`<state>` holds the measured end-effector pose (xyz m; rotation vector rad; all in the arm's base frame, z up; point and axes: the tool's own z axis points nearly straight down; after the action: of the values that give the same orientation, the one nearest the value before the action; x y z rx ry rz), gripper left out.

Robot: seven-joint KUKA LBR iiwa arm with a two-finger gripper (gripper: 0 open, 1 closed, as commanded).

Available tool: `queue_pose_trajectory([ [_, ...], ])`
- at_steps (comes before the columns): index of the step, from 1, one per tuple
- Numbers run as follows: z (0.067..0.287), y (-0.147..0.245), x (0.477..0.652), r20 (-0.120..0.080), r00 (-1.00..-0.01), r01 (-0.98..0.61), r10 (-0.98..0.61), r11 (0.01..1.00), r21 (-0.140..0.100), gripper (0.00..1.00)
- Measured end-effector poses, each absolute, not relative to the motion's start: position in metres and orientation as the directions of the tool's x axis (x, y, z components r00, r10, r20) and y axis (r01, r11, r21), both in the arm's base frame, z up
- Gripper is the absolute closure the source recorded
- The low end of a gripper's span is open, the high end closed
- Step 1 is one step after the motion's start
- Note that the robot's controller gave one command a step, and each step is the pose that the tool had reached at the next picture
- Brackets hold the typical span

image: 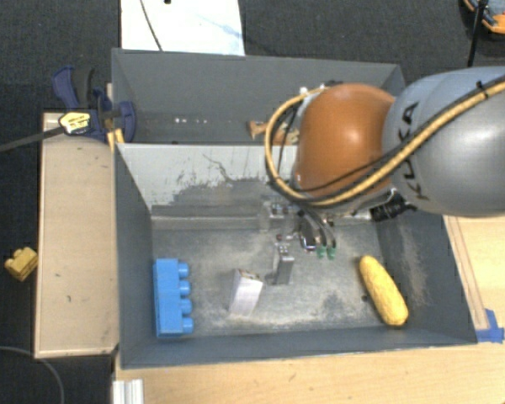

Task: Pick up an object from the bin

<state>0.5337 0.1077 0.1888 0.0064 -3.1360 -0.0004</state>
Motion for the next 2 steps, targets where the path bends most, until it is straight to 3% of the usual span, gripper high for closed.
queue_pose_trajectory([
  [1,0.194,0.107,0.535,-0.003,-1.000,0.000,0.000,1.000,0.001,0.00],
  [2,0.143,0.122,0.512,-0.010,-0.965,-0.260,-0.260,0.966,0.000,0.00],
])
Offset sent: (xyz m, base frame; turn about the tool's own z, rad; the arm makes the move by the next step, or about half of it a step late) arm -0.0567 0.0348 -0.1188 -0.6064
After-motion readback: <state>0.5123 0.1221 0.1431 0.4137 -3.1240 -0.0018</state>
